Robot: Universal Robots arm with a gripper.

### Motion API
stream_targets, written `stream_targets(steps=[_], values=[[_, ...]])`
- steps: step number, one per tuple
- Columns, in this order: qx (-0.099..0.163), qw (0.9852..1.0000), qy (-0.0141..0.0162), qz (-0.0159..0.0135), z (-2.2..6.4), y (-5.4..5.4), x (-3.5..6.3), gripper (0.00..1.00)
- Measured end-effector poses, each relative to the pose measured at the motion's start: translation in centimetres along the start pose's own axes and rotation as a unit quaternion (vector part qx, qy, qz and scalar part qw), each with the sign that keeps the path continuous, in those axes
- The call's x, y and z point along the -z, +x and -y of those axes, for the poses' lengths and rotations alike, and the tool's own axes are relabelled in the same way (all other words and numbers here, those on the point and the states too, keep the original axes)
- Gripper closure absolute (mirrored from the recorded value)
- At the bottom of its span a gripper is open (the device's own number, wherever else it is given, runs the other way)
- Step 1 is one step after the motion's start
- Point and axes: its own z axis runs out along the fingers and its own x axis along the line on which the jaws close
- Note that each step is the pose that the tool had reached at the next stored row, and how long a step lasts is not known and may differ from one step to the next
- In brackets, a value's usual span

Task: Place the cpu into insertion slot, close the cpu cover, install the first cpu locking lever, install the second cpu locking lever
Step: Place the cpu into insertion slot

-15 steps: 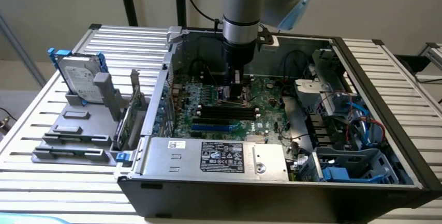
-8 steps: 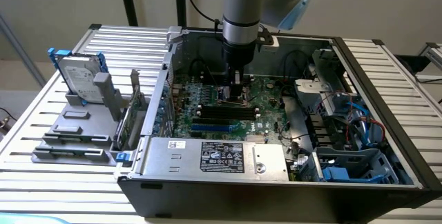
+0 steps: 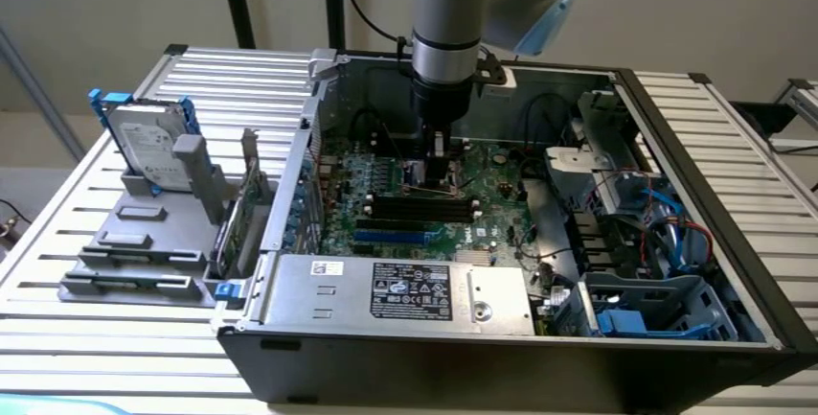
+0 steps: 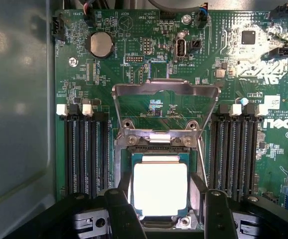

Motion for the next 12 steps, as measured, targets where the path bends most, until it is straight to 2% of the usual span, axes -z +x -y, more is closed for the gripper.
stream_targets(steps=[7, 12], values=[[0.000, 1.0000, 0.0002, 0.0071, 0.00, -0.01, -0.06, 0.46], [0.000, 1.0000, 0.0003, 0.0073, 0.01, 0.00, -0.15, 0.46]])
